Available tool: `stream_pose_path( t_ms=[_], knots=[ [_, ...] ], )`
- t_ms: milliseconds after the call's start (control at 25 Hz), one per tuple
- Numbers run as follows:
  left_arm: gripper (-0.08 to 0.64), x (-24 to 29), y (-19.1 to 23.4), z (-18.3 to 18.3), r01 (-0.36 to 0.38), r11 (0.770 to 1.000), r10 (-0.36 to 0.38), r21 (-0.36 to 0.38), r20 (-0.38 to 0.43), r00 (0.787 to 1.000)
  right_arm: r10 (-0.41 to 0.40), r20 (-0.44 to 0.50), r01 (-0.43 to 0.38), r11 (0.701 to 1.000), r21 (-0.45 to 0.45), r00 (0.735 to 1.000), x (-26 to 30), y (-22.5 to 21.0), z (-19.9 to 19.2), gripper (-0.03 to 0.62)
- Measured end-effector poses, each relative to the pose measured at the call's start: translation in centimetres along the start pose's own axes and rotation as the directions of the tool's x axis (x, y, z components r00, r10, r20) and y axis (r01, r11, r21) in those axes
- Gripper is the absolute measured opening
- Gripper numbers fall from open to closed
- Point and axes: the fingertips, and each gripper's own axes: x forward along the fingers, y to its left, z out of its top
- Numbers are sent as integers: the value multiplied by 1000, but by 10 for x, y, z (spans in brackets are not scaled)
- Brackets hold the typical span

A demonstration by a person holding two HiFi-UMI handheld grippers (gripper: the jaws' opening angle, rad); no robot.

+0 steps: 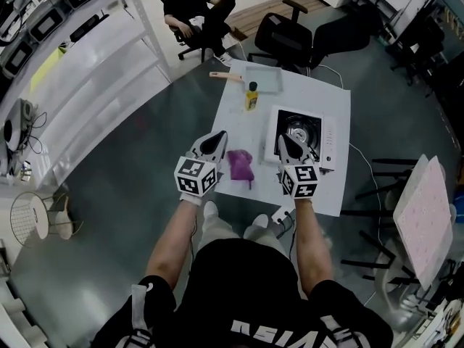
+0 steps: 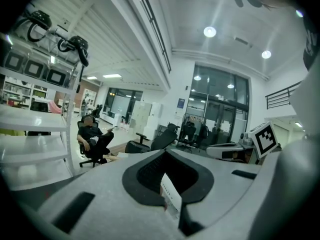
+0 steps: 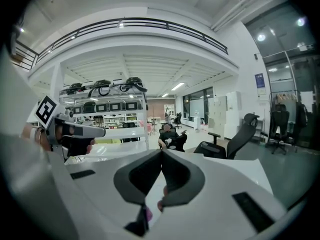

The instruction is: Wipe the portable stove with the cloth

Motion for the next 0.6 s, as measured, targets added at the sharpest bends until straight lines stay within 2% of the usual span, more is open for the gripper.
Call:
stream_pose_path(
  t_ms=[280, 600],
  knots=[
    [5, 3, 13, -10, 37, 999, -37, 4, -4, 999, -28, -9, 28, 999, 29, 1000, 10, 10, -17, 8],
    [5, -1, 37, -31, 82, 997, -81, 14, -53, 995, -23, -38, 25, 998, 59, 999, 28, 37, -43, 9]
  ],
)
